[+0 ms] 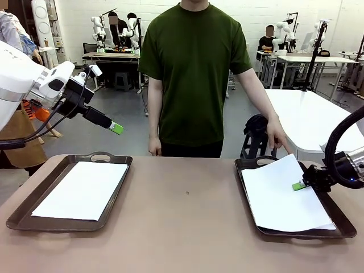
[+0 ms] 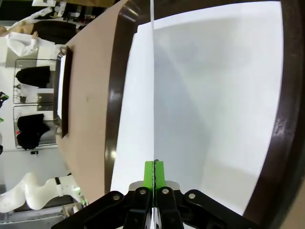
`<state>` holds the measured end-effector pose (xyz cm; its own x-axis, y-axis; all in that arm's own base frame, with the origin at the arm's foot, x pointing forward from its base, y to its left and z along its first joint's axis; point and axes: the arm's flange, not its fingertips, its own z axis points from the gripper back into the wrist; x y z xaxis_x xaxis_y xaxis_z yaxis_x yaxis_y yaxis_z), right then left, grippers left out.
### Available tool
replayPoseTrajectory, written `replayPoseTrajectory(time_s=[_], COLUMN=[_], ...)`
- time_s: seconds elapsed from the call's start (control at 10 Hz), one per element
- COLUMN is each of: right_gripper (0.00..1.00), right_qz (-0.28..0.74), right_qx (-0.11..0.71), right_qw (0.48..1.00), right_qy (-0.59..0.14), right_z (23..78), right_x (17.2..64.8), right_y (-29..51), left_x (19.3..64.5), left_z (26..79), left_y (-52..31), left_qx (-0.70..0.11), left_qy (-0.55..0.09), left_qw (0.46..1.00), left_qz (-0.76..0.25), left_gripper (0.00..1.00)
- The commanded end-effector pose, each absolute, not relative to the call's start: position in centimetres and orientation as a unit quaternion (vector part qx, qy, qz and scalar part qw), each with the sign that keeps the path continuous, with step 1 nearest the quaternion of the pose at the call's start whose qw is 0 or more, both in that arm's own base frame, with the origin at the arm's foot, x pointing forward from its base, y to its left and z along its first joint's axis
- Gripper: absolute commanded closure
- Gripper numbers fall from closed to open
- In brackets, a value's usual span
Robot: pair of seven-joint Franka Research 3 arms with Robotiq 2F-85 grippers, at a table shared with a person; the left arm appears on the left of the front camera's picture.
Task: Sort the A4 documents.
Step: Place the A4 Paper in the designated Handle tray.
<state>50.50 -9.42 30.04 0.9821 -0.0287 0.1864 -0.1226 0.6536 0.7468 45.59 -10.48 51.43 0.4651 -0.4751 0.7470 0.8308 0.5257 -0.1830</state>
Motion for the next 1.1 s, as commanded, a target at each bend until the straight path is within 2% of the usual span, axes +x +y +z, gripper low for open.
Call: replayPoseTrajectory(time_s=[0.0,0.5,0.8,0.9,1.0], right_gripper=[0.99,0.99,0.99,0.97,0.8], right_qz=[0.036,0.093,0.1,0.096,0.096], right_qx=[0.393,0.359,0.348,0.343,0.338], right_qw=[0.915,0.924,0.929,0.932,0.934], right_qy=[-0.084,-0.096,-0.076,-0.068,-0.065], right_z=[30.5,33.6,33.6,33.5,33.6], right_x=[49.9,52.1,52.4,52.3,52.1], right_y=[-9.8,-8.0,-7.0,-7.1,-7.2], left_x=[45.5,45.5,45.5,45.5,45.5], left_z=[51.5,51.5,51.5,51.5,51.5], left_y=[-10.4,-10.4,-10.4,-10.4,-10.4], left_qx=[-0.274,-0.274,-0.274,-0.274,-0.274], left_qy=[-0.325,-0.325,-0.325,-0.325,-0.325], left_qw=[0.81,0.81,0.81,0.81,0.81], left_qz=[-0.403,-0.403,-0.403,-0.403,-0.403], left_gripper=[0.0,0.0,0.0,0.0,0.0])
